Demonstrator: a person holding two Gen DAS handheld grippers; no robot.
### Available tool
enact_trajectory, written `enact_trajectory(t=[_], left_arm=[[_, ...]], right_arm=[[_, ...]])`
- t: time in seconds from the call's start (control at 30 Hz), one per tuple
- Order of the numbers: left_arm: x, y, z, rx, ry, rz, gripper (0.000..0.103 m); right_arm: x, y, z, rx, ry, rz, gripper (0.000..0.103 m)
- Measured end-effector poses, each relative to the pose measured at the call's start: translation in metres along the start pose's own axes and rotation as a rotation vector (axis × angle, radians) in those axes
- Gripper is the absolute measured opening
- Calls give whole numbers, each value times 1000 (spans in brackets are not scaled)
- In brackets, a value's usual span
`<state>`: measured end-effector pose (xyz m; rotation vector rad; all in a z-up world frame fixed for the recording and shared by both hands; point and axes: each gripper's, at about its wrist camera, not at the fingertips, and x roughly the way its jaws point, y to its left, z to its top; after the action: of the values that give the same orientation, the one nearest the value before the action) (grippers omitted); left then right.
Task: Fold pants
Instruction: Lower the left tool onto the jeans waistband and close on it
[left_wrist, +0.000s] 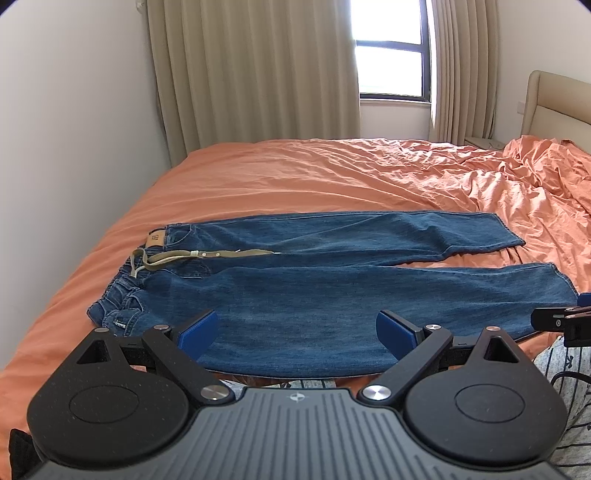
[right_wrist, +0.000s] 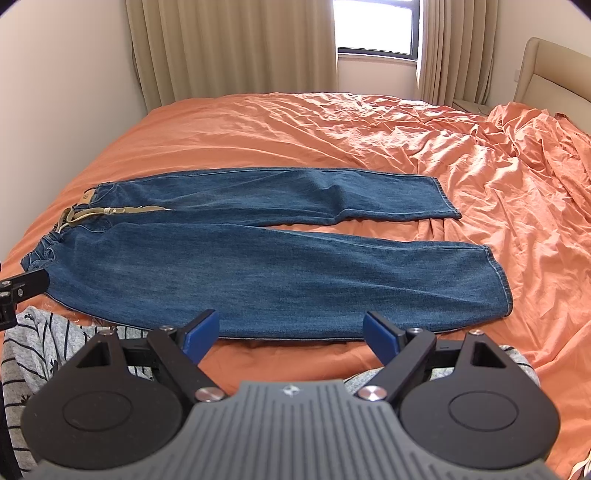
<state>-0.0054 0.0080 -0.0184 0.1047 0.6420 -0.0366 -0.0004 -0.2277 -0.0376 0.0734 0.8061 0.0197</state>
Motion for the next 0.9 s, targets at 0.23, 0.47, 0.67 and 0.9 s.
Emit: enact_trajectory(t=[0.23,0.47,0.67,0.9], left_arm=[[6,25,0,55,-28,63,103],[17,77,-6,118,-66,164,101],[44,133,-12,253,-16,179,91],[117,221,12,76,60,52,86]], right_arm=[[6,-11,-8,-25,-61,9,81],[20,-49,-3,-44,-102,-41,81],[51,-91,12,0,-39,-99,81],[117,-128,32,170,-8,-54,79]])
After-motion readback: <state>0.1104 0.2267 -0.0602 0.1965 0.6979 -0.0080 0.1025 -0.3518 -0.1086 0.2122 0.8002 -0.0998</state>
